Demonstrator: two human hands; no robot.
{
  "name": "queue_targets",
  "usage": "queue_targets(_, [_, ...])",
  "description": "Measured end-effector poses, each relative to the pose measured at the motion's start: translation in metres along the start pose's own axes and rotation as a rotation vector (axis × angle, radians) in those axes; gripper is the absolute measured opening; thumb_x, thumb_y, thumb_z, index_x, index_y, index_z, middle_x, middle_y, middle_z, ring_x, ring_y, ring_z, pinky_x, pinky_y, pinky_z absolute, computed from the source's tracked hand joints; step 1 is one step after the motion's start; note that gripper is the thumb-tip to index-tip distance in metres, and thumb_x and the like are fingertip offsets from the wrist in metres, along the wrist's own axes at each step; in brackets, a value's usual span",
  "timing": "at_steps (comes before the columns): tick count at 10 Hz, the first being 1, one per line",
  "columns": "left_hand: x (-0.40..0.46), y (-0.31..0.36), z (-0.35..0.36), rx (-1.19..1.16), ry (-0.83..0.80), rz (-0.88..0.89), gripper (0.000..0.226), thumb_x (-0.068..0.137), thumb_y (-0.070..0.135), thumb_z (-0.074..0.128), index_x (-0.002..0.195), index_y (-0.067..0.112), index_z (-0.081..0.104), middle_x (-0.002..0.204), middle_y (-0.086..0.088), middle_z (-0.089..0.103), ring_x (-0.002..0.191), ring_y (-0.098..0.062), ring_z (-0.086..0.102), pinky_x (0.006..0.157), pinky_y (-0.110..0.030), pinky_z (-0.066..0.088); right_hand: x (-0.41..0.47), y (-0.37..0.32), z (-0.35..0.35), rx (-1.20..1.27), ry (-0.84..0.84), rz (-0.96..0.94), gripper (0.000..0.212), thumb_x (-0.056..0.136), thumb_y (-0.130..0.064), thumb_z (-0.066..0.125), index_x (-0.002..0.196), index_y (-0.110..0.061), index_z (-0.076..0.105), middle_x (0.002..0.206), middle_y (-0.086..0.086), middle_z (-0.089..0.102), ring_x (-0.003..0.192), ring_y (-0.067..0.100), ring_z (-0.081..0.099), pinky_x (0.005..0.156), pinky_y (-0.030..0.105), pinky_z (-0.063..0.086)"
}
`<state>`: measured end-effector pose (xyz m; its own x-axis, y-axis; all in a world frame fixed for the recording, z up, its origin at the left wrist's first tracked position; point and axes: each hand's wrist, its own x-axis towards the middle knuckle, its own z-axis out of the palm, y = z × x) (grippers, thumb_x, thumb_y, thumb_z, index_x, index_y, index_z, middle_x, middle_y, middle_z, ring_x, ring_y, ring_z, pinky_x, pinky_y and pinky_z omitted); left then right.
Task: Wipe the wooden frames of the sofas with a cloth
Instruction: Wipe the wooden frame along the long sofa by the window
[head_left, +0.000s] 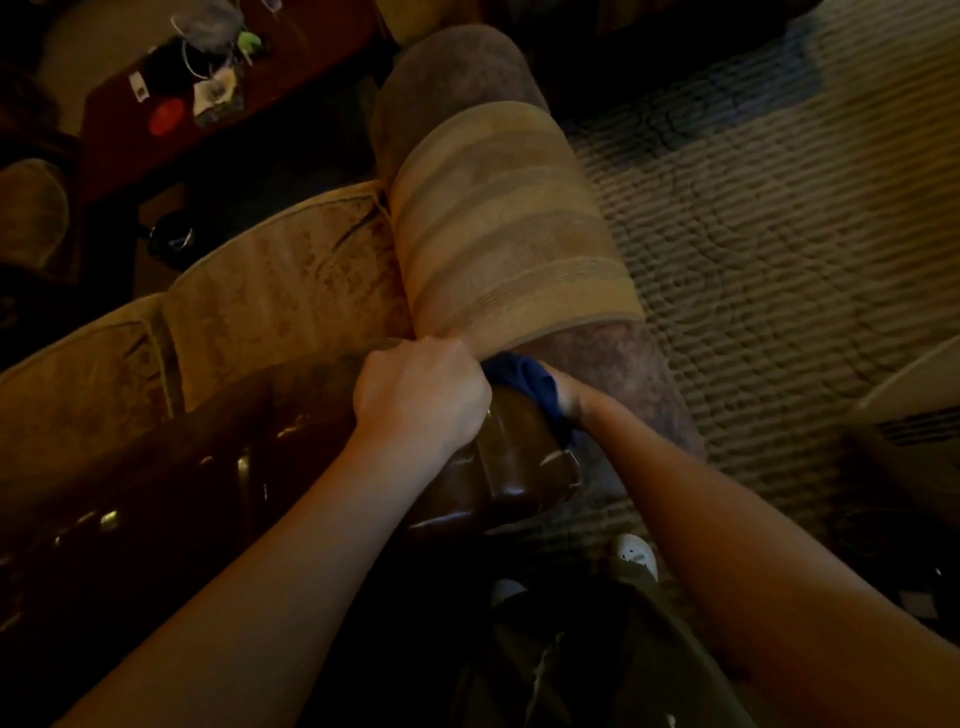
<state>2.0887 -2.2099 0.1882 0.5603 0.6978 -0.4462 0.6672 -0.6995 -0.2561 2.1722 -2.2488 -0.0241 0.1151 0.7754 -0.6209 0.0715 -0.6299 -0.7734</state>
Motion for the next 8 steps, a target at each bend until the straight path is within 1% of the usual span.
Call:
queue_targets(1, [0.001, 0.000, 0.003, 0.009, 0.011, 0.010, 0.024, 0.096, 0.022, 0.032, 0.090, 0.019, 0.055, 0.072, 0.000, 0.051, 0.069, -0.023, 0.053, 0.063, -0.036, 0.035, 0.006, 0.002, -0.007, -0.189, -0.069, 0.218, 0.041, 0.101, -0.018, 0.038, 0.137, 0.002, 0.040, 0.135, 0.010, 0.053, 0.124, 0.024, 0.049, 0.106, 0.033, 0.036])
queue_targets(2, [0.002, -0.001, 0.002, 0.010, 0.011, 0.013, 0.023, 0.096, 0.022, 0.032, 0.088, 0.020, 0.054, 0.070, 0.000, 0.048, 0.068, -0.021, 0.049, 0.062, -0.035, 0.031, 0.006, -0.011, -0.004, -0.074, -0.153, 0.161, 0.041, 0.103, -0.027, 0.030, 0.137, -0.007, 0.041, 0.142, 0.021, 0.040, 0.131, 0.036, 0.038, 0.109, 0.044, 0.028])
queue_targets(3, [0.003, -0.002, 0.003, -0.002, -0.004, 0.014, 0.025, 0.095, 0.021, 0.032, 0.093, 0.018, 0.057, 0.073, -0.001, 0.049, 0.069, -0.021, 0.047, 0.064, -0.034, 0.029, -0.025, -0.032, -0.005, -0.072, -0.021, 0.066, 0.034, 0.102, -0.021, 0.037, 0.127, -0.004, 0.052, 0.132, 0.021, 0.051, 0.123, 0.034, 0.047, 0.095, 0.033, 0.037])
queue_targets(4, [0.003, -0.002, 0.003, -0.003, 0.002, 0.015, 0.026, 0.096, 0.021, 0.032, 0.100, 0.017, 0.058, 0.074, -0.001, 0.049, 0.070, -0.020, 0.047, 0.066, -0.035, 0.029, -0.036, -0.053, -0.001, 0.032, 0.094, 0.063, 0.034, 0.100, -0.005, 0.033, 0.126, 0.012, 0.047, 0.131, 0.028, 0.048, 0.121, 0.038, 0.046, 0.091, 0.036, 0.040])
queue_targets(5, [0.004, -0.002, 0.004, -0.012, 0.017, 0.016, 0.026, 0.097, 0.021, 0.032, 0.101, 0.018, 0.057, 0.073, 0.000, 0.046, 0.071, -0.020, 0.047, 0.067, -0.036, 0.029, -0.042, -0.083, -0.016, 0.618, 0.013, 0.473, 0.038, 0.088, 0.023, 0.019, 0.126, 0.027, 0.018, 0.147, 0.029, 0.025, 0.136, 0.035, 0.026, 0.111, 0.028, 0.021])
queue_targets(6, [0.005, -0.002, 0.005, -0.018, 0.028, 0.026, 0.024, 0.095, 0.020, 0.033, 0.094, 0.019, 0.056, 0.071, 0.000, 0.047, 0.067, -0.019, 0.046, 0.064, -0.035, 0.029, -0.035, -0.071, 0.006, 0.390, -0.100, -0.607, 0.082, 0.081, -0.030, 0.063, 0.141, 0.011, 0.024, 0.152, 0.011, 0.027, 0.138, 0.026, 0.025, 0.110, 0.035, 0.028])
queue_targets(7, [0.005, -0.003, 0.005, -0.023, 0.029, 0.039, 0.021, 0.094, 0.019, 0.034, 0.084, 0.019, 0.052, 0.071, 0.000, 0.047, 0.069, -0.019, 0.047, 0.065, -0.036, 0.028, 0.003, 0.002, 0.009, 0.318, -0.186, -0.549, 0.144, 0.038, -0.100, 0.040, 0.139, 0.003, 0.036, 0.146, 0.022, 0.034, 0.135, 0.036, 0.031, 0.110, 0.035, 0.026])
queue_targets(8, [0.007, -0.003, 0.004, -0.024, 0.005, 0.034, 0.021, 0.095, 0.020, 0.034, 0.083, 0.019, 0.052, 0.073, 0.000, 0.048, 0.072, -0.020, 0.048, 0.067, -0.036, 0.029, 0.024, 0.027, 0.007, 0.093, -0.026, -0.142, 0.166, 0.015, -0.104, 0.035, 0.136, 0.010, 0.035, 0.139, 0.027, 0.039, 0.131, 0.040, 0.036, 0.108, 0.037, 0.026])
